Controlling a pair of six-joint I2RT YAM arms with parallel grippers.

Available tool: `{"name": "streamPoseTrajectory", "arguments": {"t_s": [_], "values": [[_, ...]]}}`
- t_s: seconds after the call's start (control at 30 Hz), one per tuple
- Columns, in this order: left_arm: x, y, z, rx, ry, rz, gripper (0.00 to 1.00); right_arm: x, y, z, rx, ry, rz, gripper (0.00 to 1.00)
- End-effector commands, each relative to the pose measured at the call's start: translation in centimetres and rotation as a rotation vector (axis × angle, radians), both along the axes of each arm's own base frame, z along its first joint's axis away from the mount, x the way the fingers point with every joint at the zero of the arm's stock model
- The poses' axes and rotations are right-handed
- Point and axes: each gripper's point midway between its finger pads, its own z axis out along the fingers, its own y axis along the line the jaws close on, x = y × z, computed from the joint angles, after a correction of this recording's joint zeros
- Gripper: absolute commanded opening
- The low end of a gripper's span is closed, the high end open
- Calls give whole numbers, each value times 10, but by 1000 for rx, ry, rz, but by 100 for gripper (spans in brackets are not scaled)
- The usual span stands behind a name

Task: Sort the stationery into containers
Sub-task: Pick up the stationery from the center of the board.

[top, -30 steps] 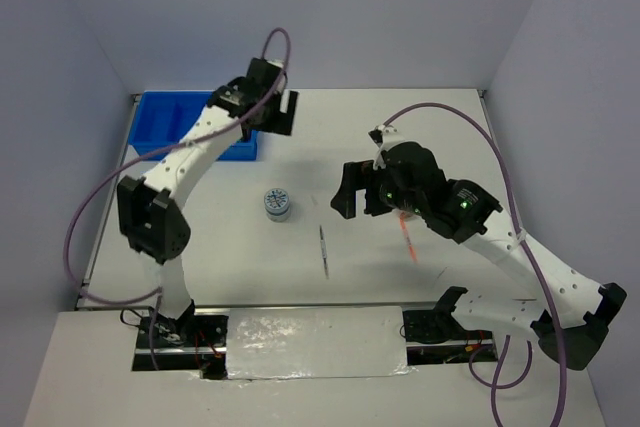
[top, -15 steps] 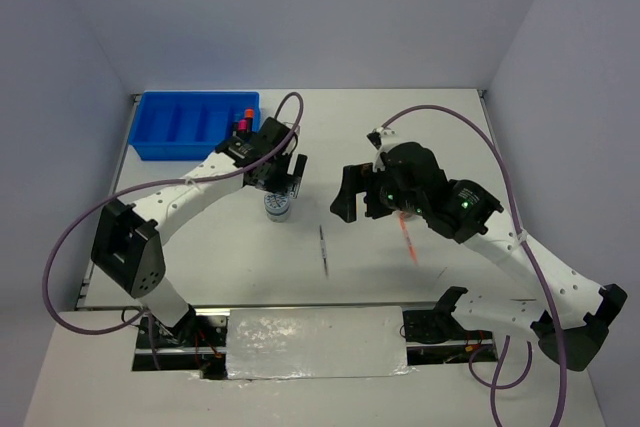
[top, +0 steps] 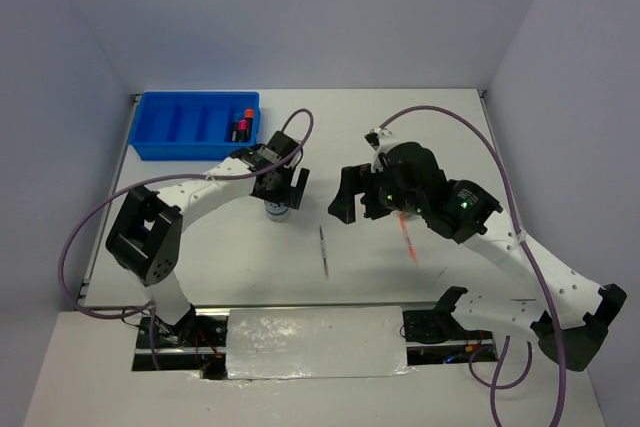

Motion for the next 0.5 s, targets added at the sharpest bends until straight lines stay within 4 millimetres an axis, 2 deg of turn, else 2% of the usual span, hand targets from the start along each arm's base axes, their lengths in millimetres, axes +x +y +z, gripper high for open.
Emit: {"name": "streamPoseTrajectory", "arguments": {"t_s": [0.0,0.03,0.1,0.13,0.17,0.2,0.23,0.27,0.3,0.37,0.47], "values": [[10,-6,-7,-10,-27,16,99,1,4,10,46,-34,13,100],[11,-6,-9,-6,-27,13,98,1,5,10,49,-32,16,100],[12,-4,-17,8,-21,20,89,0,6,10,55,-28,19,100],[12,-4,-18,12,-22,16,76,0,6,10,56,-27,18,100],[13,-4,-17,12,-24,19,53,1,6,11,56,-29,16,100],[14,-2,-16,19,-34,25,45,0,6,12,56,-31,16,100],[15,-2,-13,18,-43,26,31,0,5,13,58,-36,14,100],[17,1,-8,26,-58,35,4,1,3,14,52,-40,10,100],[17,4,-4,37,-59,38,0,1,2,15,50,-45,7,100],[25,11,25,39,-104,65,0,2,-1,17,40,-53,-3,100],[48,29,93,-17,-236,152,0,3,-3,20,32,-63,-10,100]]}}
